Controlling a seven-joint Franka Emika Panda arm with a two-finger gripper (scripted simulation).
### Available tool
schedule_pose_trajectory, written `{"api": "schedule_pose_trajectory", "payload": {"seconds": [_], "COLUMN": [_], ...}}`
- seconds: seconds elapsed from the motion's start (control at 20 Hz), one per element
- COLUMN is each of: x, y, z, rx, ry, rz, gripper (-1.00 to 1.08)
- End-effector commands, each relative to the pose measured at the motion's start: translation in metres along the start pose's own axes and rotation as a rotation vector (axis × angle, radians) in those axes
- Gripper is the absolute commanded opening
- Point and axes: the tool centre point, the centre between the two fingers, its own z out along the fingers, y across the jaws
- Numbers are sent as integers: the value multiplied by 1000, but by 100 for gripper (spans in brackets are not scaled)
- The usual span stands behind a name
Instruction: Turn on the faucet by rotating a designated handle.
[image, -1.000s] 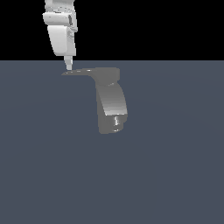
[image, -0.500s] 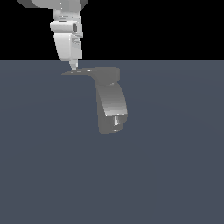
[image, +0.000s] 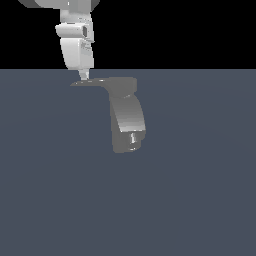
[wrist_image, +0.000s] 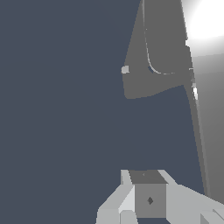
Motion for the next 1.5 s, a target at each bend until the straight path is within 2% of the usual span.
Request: {"api": "schedule_pose_trajectory", "payload": {"seconds": [0.0,1.45], "x": [0,-4], "y": [7,90], "z": [0,0], "rx": [0,0], "ry": [0,0], "rz": [0,1], "gripper": [-100,-100]}}
